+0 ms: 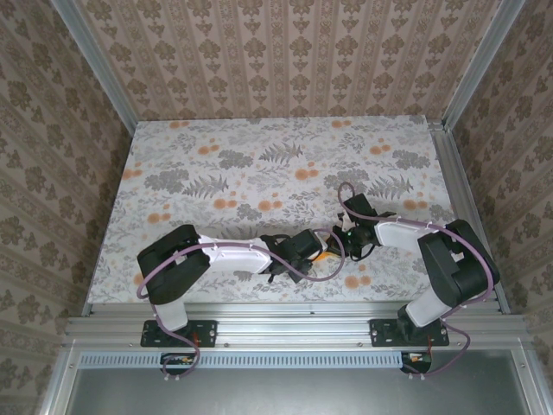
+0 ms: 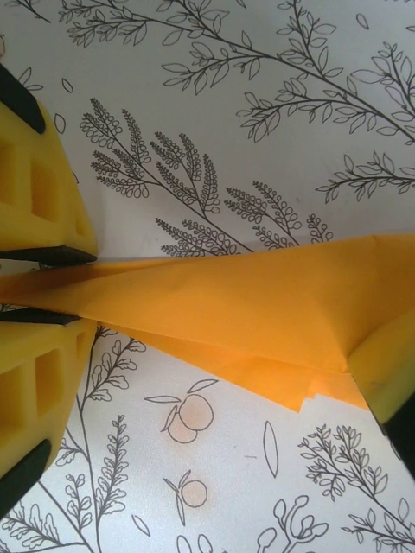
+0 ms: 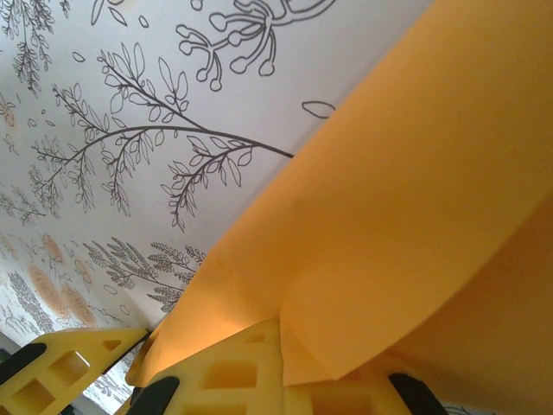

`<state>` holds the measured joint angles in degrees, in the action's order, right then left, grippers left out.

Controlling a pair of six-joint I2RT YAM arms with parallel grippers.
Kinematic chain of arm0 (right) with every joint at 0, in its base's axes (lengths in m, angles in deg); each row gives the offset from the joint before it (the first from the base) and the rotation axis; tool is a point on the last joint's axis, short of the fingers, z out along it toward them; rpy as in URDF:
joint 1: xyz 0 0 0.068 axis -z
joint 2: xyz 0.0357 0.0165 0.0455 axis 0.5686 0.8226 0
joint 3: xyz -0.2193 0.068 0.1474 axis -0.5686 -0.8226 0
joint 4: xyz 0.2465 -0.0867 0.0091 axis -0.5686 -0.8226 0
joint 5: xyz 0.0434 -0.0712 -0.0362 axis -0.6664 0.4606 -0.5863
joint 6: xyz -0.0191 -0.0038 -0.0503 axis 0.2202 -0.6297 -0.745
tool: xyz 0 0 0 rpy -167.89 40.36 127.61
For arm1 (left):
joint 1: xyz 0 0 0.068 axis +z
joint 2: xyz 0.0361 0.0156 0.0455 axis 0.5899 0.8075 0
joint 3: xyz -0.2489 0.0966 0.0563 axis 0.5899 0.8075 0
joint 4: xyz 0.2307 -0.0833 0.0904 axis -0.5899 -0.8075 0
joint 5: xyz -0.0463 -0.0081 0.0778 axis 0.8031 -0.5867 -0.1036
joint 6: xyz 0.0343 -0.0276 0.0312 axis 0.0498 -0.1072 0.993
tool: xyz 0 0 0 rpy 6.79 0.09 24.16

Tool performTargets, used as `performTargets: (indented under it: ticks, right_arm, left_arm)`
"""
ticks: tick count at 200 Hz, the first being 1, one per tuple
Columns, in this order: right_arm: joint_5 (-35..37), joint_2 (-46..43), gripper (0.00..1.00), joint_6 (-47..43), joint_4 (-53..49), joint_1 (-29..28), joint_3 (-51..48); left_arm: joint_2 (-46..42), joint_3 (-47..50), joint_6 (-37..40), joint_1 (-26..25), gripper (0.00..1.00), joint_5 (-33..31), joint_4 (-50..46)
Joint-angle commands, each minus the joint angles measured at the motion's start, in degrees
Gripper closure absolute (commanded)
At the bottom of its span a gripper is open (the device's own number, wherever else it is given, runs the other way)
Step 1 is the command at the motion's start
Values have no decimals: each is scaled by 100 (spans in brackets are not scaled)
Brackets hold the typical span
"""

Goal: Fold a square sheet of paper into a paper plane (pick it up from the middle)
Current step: Perform the fifth fold on the wing at the bottom-center of the table.

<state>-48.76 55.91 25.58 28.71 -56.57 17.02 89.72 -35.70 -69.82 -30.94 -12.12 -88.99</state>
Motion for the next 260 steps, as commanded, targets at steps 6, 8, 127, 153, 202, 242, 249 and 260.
performTargets:
  ticks: [6, 8, 127, 153, 202, 242, 249, 260]
  right_arm:
    - [387, 143, 100, -90, -224, -6, -136]
    - [395, 133, 100, -87, -235, -6, -139]
    - [60, -367, 100, -42, -209, 54, -369]
    - [-169, -454, 100, 92, -28, 73, -443]
    - [-292, -578, 100, 119, -45, 73, -489]
    - [-264, -592, 100, 62, -168, 68, -558]
    - [-242, -595, 100, 32, -202, 73, -569]
    - [-274, -626, 100, 76, -140, 73, -614]
  left_arm:
    - [487, 278, 113, 79, 77, 45, -12]
    - [484, 286, 109, 81, 77, 41, -12]
    - [534, 358, 135, 130, 78, 50, 5]
    - [541, 366, 152, 133, 79, 55, 6]
    - [571, 337, 170, 135, 78, 87, 8]
    - [606, 330, 169, 134, 78, 110, 29]
    - [613, 339, 170, 133, 78, 110, 24]
    - [624, 338, 162, 134, 78, 116, 30]
